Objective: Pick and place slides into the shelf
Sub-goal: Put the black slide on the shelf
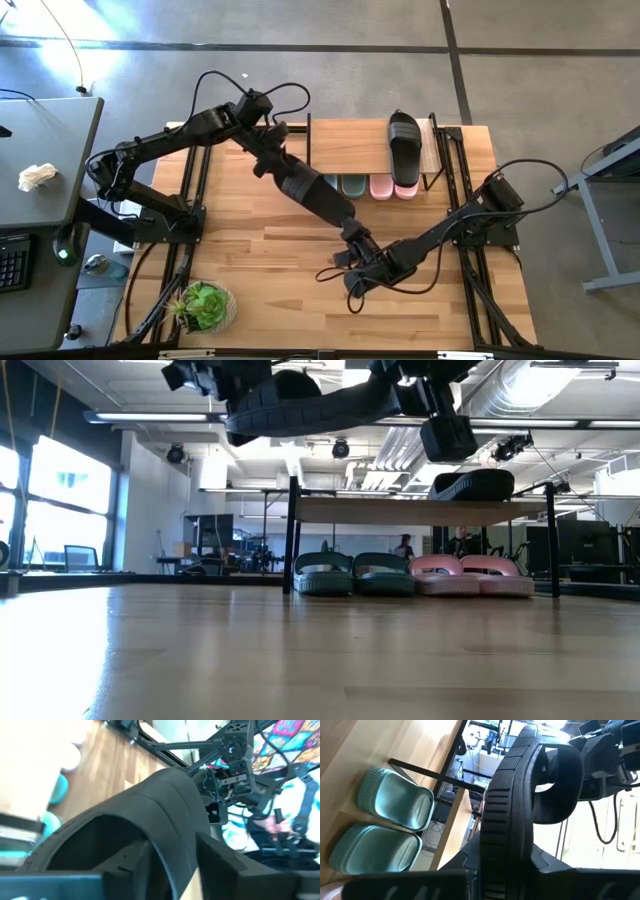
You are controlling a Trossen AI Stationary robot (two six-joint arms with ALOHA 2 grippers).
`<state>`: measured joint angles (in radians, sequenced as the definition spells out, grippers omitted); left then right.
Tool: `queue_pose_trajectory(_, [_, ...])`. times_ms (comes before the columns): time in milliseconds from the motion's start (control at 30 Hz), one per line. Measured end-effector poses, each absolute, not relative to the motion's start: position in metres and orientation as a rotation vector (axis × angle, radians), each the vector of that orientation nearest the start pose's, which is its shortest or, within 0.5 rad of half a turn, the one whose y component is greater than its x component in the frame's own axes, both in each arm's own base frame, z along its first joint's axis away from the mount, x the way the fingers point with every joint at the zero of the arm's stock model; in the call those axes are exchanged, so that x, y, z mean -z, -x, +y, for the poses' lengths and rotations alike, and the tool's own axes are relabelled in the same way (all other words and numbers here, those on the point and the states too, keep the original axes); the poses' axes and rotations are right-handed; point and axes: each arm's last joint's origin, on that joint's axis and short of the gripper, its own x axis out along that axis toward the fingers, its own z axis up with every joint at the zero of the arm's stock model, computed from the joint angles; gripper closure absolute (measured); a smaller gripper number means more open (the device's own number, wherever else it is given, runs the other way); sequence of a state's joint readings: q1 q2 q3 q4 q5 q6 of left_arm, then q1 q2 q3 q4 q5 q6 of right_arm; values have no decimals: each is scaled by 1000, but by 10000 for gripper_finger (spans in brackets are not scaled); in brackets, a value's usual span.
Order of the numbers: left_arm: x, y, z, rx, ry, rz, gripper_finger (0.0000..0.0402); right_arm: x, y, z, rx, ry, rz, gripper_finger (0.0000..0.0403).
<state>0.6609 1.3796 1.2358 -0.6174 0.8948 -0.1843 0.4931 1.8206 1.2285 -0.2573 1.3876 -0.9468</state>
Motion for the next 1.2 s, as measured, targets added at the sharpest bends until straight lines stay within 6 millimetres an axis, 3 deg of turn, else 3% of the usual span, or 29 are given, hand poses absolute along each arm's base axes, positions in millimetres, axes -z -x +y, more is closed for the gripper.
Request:
queue_pose_trajectory(267, [-337, -244, 163, 113, 575, 469, 166, -218, -339, 150, 619, 1521, 905, 356])
queue_pose_trajectory(500, [-343, -248, 166, 90, 540, 406, 116, -219, -335, 157, 624, 1514, 881, 356])
queue_pose_trajectory(833, [-337, -245, 165, 19, 584, 473, 86, -219, -332, 161, 674, 1524, 873, 357])
queue_pose_trajectory(1200, [-331, -238, 172, -154, 558, 529, 86, -221, -324, 172, 749, 1536, 843, 357])
